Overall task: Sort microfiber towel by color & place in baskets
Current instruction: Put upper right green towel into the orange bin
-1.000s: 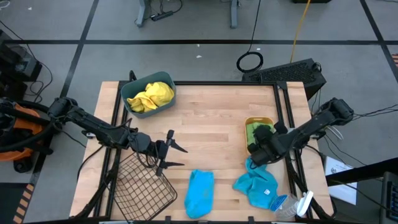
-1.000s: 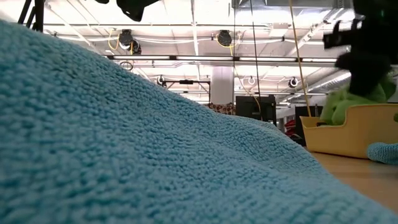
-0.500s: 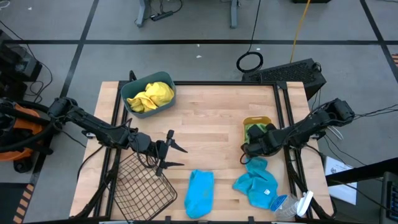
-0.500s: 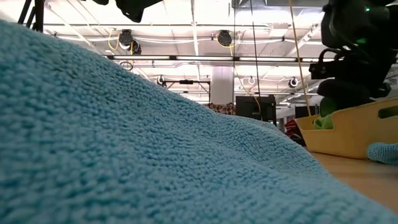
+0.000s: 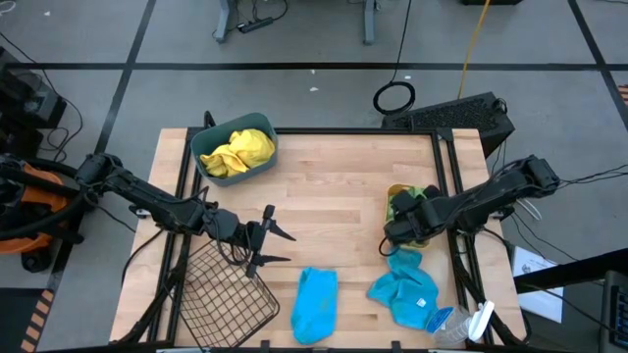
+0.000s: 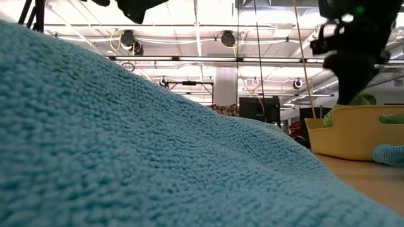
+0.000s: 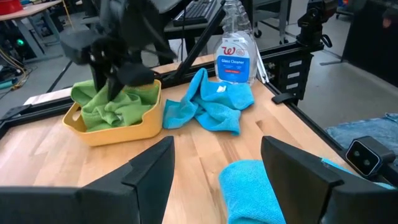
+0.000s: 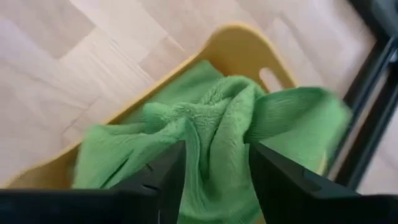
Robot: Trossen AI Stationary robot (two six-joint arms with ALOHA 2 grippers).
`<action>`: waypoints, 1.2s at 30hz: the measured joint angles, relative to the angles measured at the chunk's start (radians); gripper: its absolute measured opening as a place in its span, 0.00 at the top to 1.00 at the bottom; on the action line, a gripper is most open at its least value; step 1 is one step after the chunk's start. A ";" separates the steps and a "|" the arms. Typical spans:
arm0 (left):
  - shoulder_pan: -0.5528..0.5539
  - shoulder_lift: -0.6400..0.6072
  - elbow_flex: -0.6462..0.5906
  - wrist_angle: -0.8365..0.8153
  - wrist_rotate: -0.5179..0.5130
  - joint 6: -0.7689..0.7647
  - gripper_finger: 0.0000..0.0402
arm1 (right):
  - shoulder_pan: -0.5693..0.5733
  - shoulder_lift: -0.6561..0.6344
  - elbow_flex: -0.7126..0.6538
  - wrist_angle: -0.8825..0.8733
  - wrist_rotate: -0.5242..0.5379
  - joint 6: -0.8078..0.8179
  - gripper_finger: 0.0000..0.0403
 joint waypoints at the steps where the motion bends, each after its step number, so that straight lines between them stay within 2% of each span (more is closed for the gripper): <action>1: 0.000 0.000 0.000 0.001 0.000 0.000 0.39 | 0.004 0.000 0.032 -0.030 0.000 -0.013 0.58; 4: 0.000 0.000 0.000 0.000 0.000 0.000 0.39 | 0.018 0.000 0.125 -0.115 -0.016 -0.074 0.57; 8: 0.000 0.000 0.000 0.001 0.000 0.000 0.39 | 0.029 0.000 0.201 -0.146 -0.102 -0.180 0.61; 12: 0.000 0.000 0.000 0.001 0.000 0.000 0.39 | 0.032 0.000 0.185 -0.111 -0.161 -0.270 0.75; 16: 0.000 0.000 0.000 0.001 0.000 0.000 0.39 | 0.014 0.000 0.099 -0.065 -0.181 -0.353 0.95; 17: 0.000 0.000 0.000 0.001 0.000 0.000 0.39 | 0.004 0.000 0.072 -0.052 -0.181 -0.361 0.97; 22: 0.000 0.000 0.000 0.005 0.000 0.000 0.39 | -0.069 0.000 -0.096 0.104 -0.190 -0.381 0.98; 26: 0.000 0.000 0.000 0.005 0.000 0.000 0.39 | -0.111 0.000 -0.203 0.261 -0.238 -0.442 0.99; 31: 0.000 0.000 0.000 0.005 0.000 0.000 0.39 | -0.129 -0.007 -0.199 0.234 -0.236 -0.452 1.00; 36: 0.000 0.000 0.000 0.004 0.000 0.000 0.39 | -0.129 -0.017 -0.104 0.128 -0.236 -0.492 0.99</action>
